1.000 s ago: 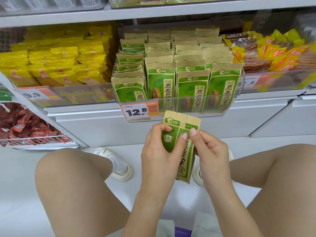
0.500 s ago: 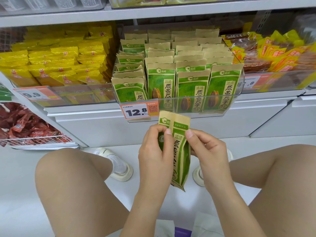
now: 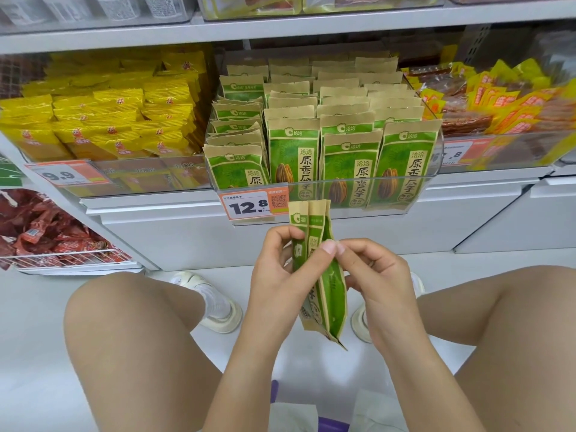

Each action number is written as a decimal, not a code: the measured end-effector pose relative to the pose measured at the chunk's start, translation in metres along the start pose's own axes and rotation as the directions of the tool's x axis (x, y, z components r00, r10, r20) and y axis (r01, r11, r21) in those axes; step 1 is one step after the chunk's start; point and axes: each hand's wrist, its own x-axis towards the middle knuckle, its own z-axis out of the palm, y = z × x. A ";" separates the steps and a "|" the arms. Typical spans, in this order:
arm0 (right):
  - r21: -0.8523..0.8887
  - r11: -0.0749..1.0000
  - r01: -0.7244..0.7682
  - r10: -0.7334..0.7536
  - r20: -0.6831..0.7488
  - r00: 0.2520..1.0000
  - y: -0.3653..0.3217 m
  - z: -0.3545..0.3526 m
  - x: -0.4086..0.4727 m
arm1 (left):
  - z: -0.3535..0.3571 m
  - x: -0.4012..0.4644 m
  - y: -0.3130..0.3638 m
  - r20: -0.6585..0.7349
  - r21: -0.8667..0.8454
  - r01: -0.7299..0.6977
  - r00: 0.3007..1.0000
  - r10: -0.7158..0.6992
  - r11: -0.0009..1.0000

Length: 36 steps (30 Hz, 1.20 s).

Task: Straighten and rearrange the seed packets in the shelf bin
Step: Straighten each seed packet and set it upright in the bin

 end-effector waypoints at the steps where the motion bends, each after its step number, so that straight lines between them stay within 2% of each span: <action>1: 0.000 1.000 0.005 -0.005 -0.012 1.000 -0.001 0.001 -0.001 | 0.000 0.000 -0.001 -0.005 0.003 0.004 1.000 -0.004 1.000; 5: 0.015 1.000 0.012 -0.011 -0.066 0.998 -0.002 0.001 -0.002 | 0.004 -0.001 -0.003 -0.019 -0.022 0.010 1.000 -0.011 1.000; 7: 0.026 1.000 0.018 -0.016 -0.080 0.997 -0.002 0.002 -0.002 | 0.005 -0.002 -0.006 -0.021 0.018 0.003 1.000 -0.002 1.000; 12: 0.080 0.997 0.019 -0.009 -0.117 0.993 -0.001 -0.003 0.000 | -0.001 -0.001 -0.012 0.131 0.173 0.029 0.990 -0.053 0.984; 16: 0.076 0.997 0.028 -0.020 -0.104 0.994 -0.001 -0.005 0.001 | -0.004 0.001 -0.016 0.122 0.190 0.037 0.991 -0.061 0.981; 18: 0.078 0.997 0.028 -0.024 -0.060 0.998 -0.002 -0.006 0.003 | -0.003 0.002 -0.012 0.085 0.174 0.017 0.996 -0.032 0.985; 21: 0.037 0.999 0.013 -0.016 0.090 0.996 -0.003 -0.008 0.007 | -0.004 0.010 -0.001 0.015 0.068 -0.005 1.000 0.004 0.998; 26: -0.079 0.996 -0.051 0.073 0.310 0.948 -0.004 -0.008 0.013 | -0.010 0.022 0.016 -0.079 -0.065 -0.077 0.994 0.072 0.995; 30: -0.090 0.995 -0.053 0.083 0.377 0.923 -0.012 -0.005 0.018 | -0.009 0.028 0.024 -0.102 -0.123 -0.093 0.992 0.081 0.988; 36: -0.093 0.995 -0.033 0.068 0.406 0.911 -0.020 -0.005 0.025 | -0.009 0.032 0.032 -0.059 -0.144 -0.122 0.992 0.115 0.982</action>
